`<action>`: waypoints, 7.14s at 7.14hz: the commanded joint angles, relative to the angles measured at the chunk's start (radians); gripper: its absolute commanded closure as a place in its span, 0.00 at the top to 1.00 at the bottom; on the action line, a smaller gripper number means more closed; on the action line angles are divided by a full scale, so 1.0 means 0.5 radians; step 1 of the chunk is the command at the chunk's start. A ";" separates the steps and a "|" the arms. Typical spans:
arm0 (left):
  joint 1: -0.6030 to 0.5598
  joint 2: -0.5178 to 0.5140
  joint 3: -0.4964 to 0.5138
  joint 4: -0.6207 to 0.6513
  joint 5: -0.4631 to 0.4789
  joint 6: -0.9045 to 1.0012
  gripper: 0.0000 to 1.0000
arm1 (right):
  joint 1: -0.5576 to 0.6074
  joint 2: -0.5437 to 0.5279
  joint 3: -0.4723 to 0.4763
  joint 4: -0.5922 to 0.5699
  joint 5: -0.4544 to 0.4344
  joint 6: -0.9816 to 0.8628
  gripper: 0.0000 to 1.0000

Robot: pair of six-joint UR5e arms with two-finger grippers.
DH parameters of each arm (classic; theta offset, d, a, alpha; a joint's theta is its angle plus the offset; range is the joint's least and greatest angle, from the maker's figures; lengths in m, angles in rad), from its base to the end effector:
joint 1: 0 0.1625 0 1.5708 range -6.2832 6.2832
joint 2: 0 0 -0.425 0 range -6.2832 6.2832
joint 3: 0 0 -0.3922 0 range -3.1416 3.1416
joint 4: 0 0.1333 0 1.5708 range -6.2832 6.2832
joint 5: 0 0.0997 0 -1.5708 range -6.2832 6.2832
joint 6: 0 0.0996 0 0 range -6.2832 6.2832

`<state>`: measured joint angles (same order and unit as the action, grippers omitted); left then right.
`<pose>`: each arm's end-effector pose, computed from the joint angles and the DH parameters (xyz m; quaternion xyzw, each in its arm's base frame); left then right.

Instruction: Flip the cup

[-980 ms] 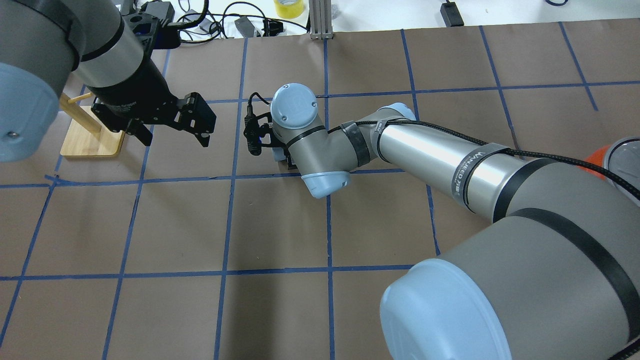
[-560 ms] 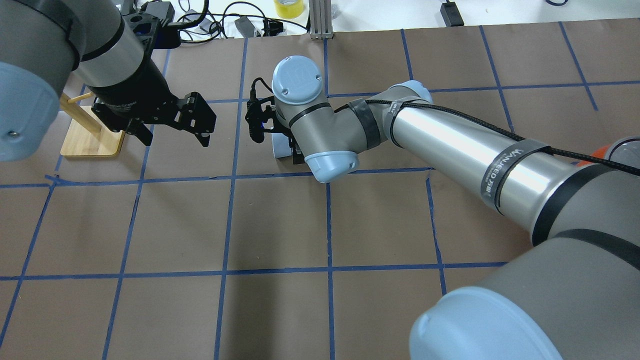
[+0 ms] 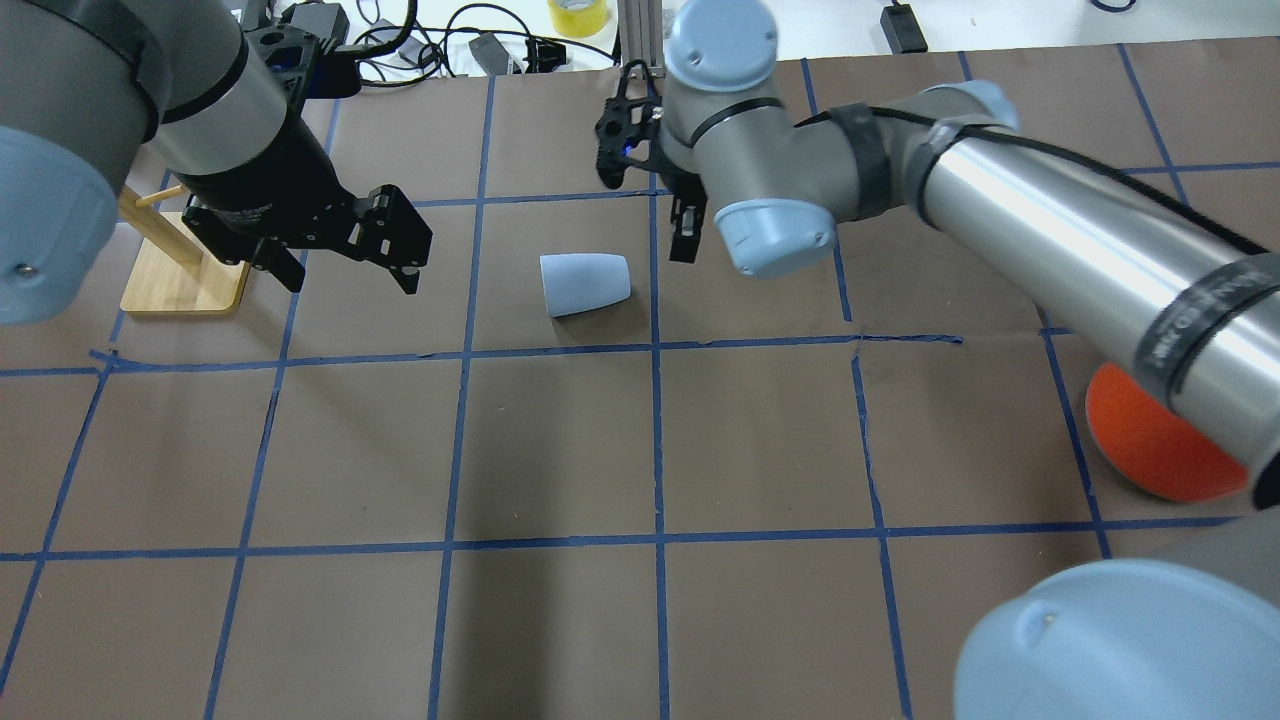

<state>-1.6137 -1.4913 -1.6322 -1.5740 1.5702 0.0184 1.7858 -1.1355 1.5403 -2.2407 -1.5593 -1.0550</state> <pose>-0.1529 -0.4534 0.4951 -0.0306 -0.9995 0.0074 0.0004 0.2726 -0.6181 0.3234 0.5886 -0.7975 0.1230 0.0487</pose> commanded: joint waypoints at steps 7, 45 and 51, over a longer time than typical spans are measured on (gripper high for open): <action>0.000 0.000 0.000 0.000 -0.002 0.000 1.00 | -0.501 -0.177 0.018 0.590 -0.038 2.405 1.00; 0.276 -1.267 -0.190 0.905 -1.978 0.301 0.00 | -0.473 -0.828 0.070 1.380 -0.066 2.475 1.00; 0.264 -1.034 0.294 0.860 -0.321 -0.104 0.00 | -0.473 -0.822 0.070 1.352 -0.063 2.469 1.00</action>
<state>-1.4771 -2.0236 -1.5242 -1.1136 1.1829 -0.1299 1.5489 -1.5468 1.5754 -1.5604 -1.5881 0.1815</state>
